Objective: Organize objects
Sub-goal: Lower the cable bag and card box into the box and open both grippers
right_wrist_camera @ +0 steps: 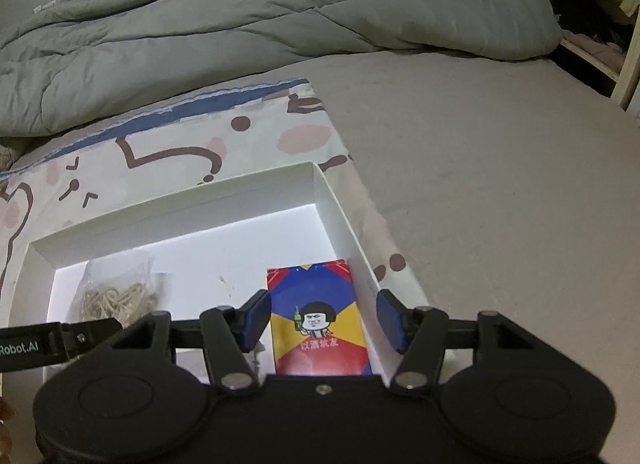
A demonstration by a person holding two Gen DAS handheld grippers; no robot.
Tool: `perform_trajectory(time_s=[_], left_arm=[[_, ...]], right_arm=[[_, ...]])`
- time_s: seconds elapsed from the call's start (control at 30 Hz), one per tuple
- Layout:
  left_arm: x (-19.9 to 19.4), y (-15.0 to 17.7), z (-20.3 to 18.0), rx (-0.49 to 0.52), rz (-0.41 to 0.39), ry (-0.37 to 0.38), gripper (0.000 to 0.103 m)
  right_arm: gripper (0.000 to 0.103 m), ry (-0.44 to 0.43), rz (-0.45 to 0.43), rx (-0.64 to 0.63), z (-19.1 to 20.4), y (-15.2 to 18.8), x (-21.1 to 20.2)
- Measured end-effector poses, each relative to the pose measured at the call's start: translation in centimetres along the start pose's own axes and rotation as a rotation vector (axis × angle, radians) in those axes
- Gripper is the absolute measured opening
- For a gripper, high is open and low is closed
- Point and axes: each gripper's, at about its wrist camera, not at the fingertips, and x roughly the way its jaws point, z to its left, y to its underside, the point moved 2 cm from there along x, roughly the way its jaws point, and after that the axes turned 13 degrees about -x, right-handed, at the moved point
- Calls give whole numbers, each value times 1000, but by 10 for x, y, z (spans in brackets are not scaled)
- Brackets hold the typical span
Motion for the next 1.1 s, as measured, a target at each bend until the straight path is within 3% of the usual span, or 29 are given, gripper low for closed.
perform_trajectory(time_s=[0.13, 0.33, 0.5, 0.6, 0.7, 0.77, 0.83, 1.0, 1.1], left_arm=[[-1, 1, -4, 23, 5, 6, 63], [1, 12, -12, 79, 40, -4, 56], [-4, 12, -10, 17, 63, 7, 60], [-22, 5, -14, 50, 2, 26, 62], [-40, 1, -22, 111, -64, 22, 53], [-45, 0, -28, 134, -65, 31, 32], [-43, 3, -32, 145, -38, 41, 21], [-13, 22, -35, 184, 35, 9, 20], [-1, 31, -31, 219, 15, 7, 20]], right_arm=[[58, -9, 11, -18, 3, 0, -1], [57, -21, 8, -21, 3, -1, -7], [57, -32, 5, -7, 2, -1, -9], [57, -39, -7, 0, 0, 0, -13], [57, -40, -10, 11, -3, 1, -15], [57, -39, -6, 17, -5, 1, -15], [57, -40, -4, 22, -6, 2, -15], [57, -51, -13, 29, -7, 1, -19], [57, -61, -17, 28, -8, 2, -21]])
